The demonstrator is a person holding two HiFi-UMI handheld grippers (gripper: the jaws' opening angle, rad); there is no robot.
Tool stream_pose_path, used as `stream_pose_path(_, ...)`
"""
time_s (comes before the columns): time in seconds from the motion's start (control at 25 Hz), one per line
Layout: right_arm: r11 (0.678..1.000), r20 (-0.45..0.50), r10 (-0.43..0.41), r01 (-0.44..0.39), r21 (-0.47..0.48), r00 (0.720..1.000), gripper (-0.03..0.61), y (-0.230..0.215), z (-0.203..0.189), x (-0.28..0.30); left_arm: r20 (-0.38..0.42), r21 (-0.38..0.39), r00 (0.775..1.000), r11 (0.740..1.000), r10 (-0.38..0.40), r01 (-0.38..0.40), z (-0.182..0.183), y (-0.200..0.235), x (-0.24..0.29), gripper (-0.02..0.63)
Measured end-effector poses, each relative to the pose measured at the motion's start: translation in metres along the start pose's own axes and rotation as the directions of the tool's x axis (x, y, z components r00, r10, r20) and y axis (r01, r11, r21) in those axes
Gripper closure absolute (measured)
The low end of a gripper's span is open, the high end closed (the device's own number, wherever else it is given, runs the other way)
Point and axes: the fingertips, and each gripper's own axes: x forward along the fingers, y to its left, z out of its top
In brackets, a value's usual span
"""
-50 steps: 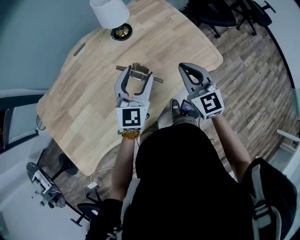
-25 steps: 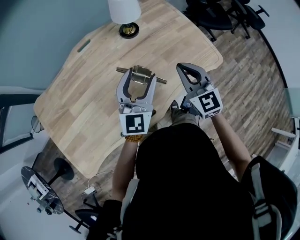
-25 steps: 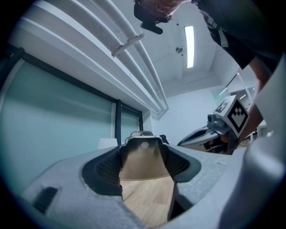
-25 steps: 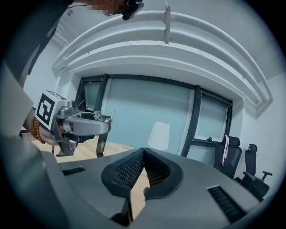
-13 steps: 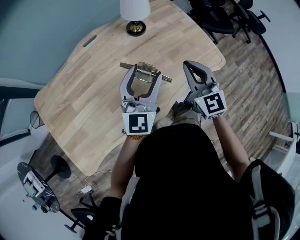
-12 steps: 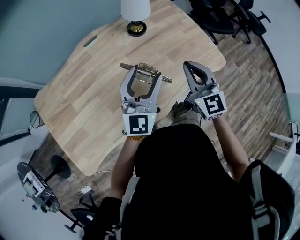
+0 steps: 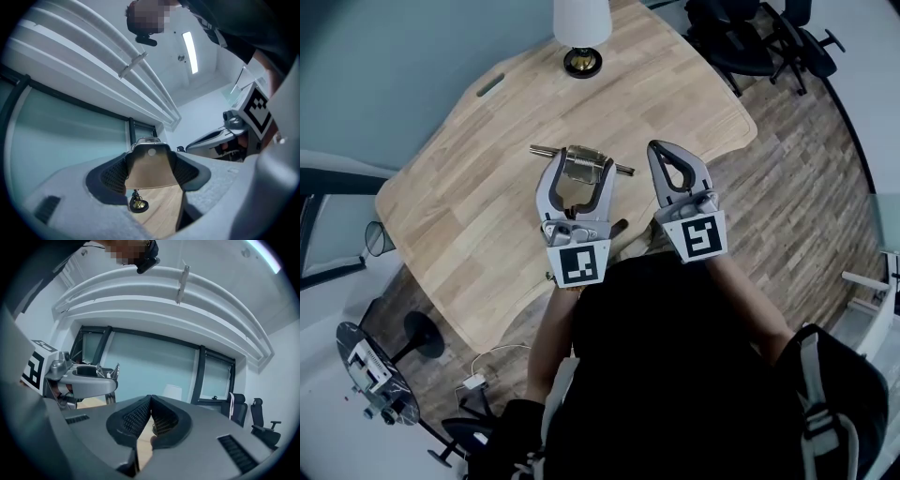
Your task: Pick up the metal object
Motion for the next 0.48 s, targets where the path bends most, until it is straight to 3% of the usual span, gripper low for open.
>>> stream_pose_path(0.48, 0.998, -0.026, 0.054, -0.052, 0.042, 0.998, 0.575, 0.05, -0.006, 0.017, -0.096, 0.021, 0.994, 0.998, 0.053, -0.051, -0.032, 0.03, -0.023, 0.316)
